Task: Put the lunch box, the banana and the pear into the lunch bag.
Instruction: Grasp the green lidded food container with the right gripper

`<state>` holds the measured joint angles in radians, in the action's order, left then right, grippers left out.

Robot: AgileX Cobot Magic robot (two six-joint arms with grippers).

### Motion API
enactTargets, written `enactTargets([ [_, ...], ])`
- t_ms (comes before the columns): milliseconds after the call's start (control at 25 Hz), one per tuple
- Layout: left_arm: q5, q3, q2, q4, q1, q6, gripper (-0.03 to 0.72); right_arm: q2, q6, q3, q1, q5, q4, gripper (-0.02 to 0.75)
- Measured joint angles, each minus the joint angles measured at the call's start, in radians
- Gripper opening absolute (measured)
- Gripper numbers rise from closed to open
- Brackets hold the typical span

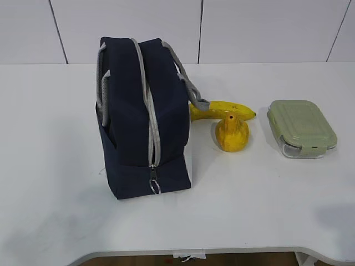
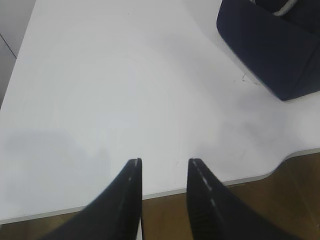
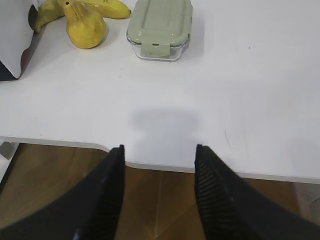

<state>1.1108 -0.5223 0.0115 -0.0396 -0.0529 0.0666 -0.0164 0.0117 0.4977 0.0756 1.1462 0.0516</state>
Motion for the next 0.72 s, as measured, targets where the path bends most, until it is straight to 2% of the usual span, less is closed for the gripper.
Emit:
enactTargets([
  [720, 0.000, 0.000, 0.000, 0.000, 0.000, 0.000, 0.234, 0.000, 0.000, 0.000, 0.000, 0.000, 0.000, 0.350],
])
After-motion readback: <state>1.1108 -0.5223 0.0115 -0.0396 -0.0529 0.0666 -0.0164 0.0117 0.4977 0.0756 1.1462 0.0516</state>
